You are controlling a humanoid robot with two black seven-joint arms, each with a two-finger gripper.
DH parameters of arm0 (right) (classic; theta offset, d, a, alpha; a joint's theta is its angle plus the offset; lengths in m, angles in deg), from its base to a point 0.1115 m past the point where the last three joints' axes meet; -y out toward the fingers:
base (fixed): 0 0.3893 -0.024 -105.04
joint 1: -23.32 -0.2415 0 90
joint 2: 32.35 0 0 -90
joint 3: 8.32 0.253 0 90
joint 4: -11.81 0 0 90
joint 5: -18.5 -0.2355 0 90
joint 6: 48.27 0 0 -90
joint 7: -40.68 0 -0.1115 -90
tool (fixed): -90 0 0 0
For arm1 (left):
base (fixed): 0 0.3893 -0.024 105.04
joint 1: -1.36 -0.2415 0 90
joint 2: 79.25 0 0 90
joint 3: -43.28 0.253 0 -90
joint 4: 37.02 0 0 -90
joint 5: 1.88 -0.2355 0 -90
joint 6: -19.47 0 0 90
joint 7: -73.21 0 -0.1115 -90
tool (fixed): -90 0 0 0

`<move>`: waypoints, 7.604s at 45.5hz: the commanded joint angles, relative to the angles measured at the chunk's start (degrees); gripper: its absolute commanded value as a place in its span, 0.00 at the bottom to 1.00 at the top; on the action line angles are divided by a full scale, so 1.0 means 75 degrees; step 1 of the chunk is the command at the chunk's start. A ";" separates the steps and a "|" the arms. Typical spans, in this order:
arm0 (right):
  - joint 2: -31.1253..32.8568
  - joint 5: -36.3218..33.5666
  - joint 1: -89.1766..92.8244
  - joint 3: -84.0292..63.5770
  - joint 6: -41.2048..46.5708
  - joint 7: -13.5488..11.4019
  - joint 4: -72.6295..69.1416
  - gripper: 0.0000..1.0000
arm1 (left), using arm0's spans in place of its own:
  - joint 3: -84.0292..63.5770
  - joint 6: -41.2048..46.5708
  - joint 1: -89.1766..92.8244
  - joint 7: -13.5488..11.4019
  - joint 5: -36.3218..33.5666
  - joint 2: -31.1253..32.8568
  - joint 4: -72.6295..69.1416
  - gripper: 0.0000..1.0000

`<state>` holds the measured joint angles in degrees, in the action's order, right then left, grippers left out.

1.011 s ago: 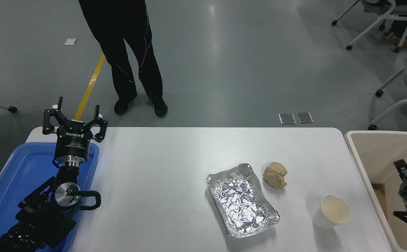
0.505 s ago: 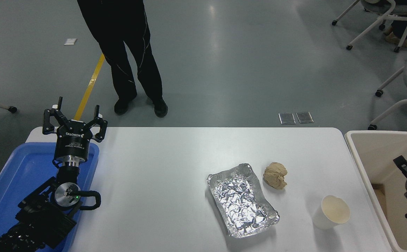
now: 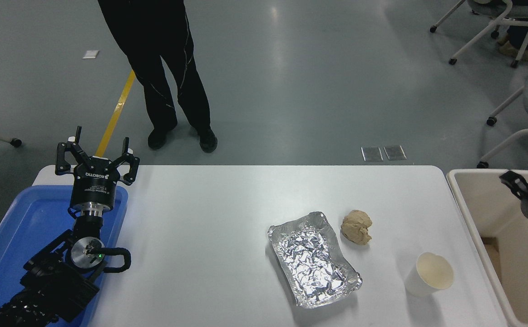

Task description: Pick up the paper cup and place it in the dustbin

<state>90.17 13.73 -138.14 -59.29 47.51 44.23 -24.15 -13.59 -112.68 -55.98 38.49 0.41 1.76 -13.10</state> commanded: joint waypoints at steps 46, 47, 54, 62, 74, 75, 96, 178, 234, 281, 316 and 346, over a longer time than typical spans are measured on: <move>-0.1792 0.1351 -1.1424 -0.2954 0.5230 0.0747 -0.7756 1.00 | 0.0000 -0.0004 -0.0007 0.0001 -0.0002 -0.0056 -0.0001 0.99; -0.1792 0.1351 -1.1436 -0.2954 0.5230 0.0747 -0.7756 1.00 | 0.0000 -0.0004 -0.0007 0.0001 -0.0002 -0.0056 -0.0001 0.99; -0.1792 0.1387 -1.1285 -0.2954 0.5230 0.0747 -0.7767 1.00 | 0.0000 0.0007 -0.0007 0.0001 0.0010 -0.0033 -0.0001 0.99; -0.1780 0.1491 -1.0559 -0.2954 0.5230 0.0747 -0.7756 1.00 | 0.0000 0.0007 -0.0007 0.0001 0.0010 -0.0056 -0.0001 0.99; -0.1289 0.2441 -0.8965 -0.3176 0.5230 0.0735 -0.7545 1.00 | 0.0000 -0.0004 -0.0007 0.0001 -0.0002 -0.0033 -0.0001 0.99; -0.1207 0.2511 -0.8824 -0.3223 0.5230 0.0735 -0.7533 1.00 | 0.0000 -0.0004 -0.0007 0.0001 0.0010 -0.0033 -0.0001 0.99; 0.0270 0.2523 -0.5649 -0.3821 0.1939 0.0735 -0.7311 1.00 | 0.0000 -0.0004 0.0005 0.0001 -0.0002 -0.0021 -0.0001 0.99; -0.0878 0.1633 -0.0983 -0.2672 -0.0887 0.0735 -0.5260 0.23 | 0.0000 -0.0004 0.0005 0.0001 -0.0002 -0.0021 -0.0001 0.99; -0.0386 0.3566 -0.8855 -0.4395 0.2427 0.1695 -0.8538 0.00 | 0.0000 -0.0004 0.0005 0.0001 -0.0002 -0.0021 -0.0001 0.99; -0.0140 0.3636 -0.9352 -0.3621 0.4294 0.2258 -0.7101 0.00 | 0.0000 0.0007 0.0005 0.0001 -0.0002 -0.0033 -0.0001 0.99; 0.0341 0.2935 0.0795 -0.1830 0.1750 0.2235 0.2073 0.00 | 0.0000 0.0007 0.0005 0.0001 0.0010 -0.0033 -0.0001 0.99; -0.0995 0.1715 0.4935 -0.0528 -0.0406 -0.0050 0.4689 0.00 | 0.0000 0.0007 -0.0007 0.0001 0.0010 -0.0033 -0.0001 0.99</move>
<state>84.72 27.55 -107.33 -65.96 49.24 49.84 7.83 -13.58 -112.63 -55.95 38.49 0.50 1.52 -13.11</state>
